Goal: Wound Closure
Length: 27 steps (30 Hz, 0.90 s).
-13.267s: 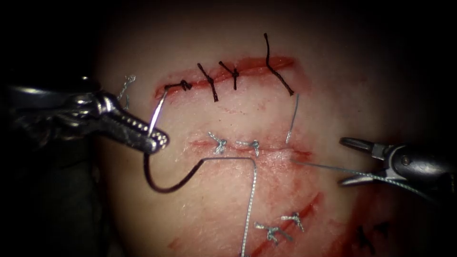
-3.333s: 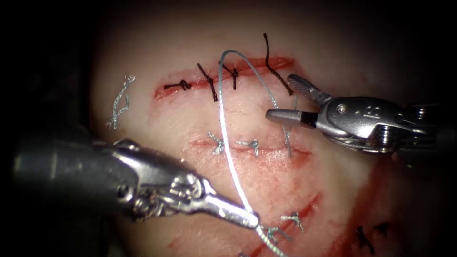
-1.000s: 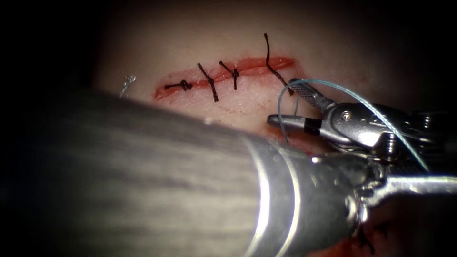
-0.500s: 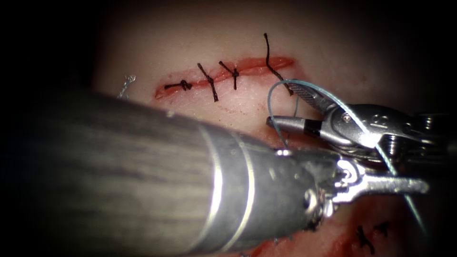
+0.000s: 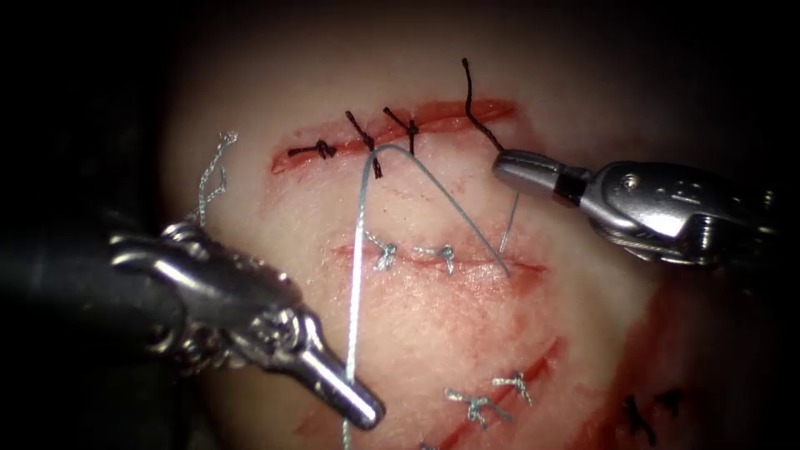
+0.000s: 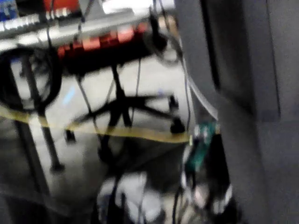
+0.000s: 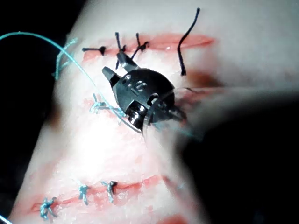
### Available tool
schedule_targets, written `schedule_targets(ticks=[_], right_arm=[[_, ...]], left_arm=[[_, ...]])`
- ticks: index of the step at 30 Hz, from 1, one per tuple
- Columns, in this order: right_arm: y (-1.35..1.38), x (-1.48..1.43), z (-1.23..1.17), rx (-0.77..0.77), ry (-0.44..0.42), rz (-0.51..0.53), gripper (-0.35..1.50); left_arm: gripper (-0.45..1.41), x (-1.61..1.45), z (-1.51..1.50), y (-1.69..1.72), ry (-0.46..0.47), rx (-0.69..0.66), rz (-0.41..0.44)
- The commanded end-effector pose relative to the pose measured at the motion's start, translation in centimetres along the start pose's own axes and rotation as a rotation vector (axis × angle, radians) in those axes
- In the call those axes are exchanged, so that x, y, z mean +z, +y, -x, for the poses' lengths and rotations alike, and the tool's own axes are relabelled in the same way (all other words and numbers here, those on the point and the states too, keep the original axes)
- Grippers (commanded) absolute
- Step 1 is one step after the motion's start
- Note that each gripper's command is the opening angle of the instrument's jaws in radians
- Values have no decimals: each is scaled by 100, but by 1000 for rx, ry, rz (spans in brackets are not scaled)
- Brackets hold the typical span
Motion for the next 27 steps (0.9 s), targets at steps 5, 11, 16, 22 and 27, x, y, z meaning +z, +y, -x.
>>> schedule_targets(ticks=[5,11,16,22,27], right_arm=[[-14,40,28,7,-40,-228,-35],[-46,52,56,-58,-57,-492,-35],[-49,47,45,-17,30,-571,-35],[-32,37,27,136,143,-640,-35],[-31,34,29,257,176,-680,-35]], left_arm=[[-45,10,6,-19,-98,48,-57],[-45,11,-10,-14,-120,80,-50],[-45,-3,-32,-39,-59,73,-118],[-45,-29,-48,-95,60,-134,-192],[-45,-54,-49,-138,69,-275,-276]])
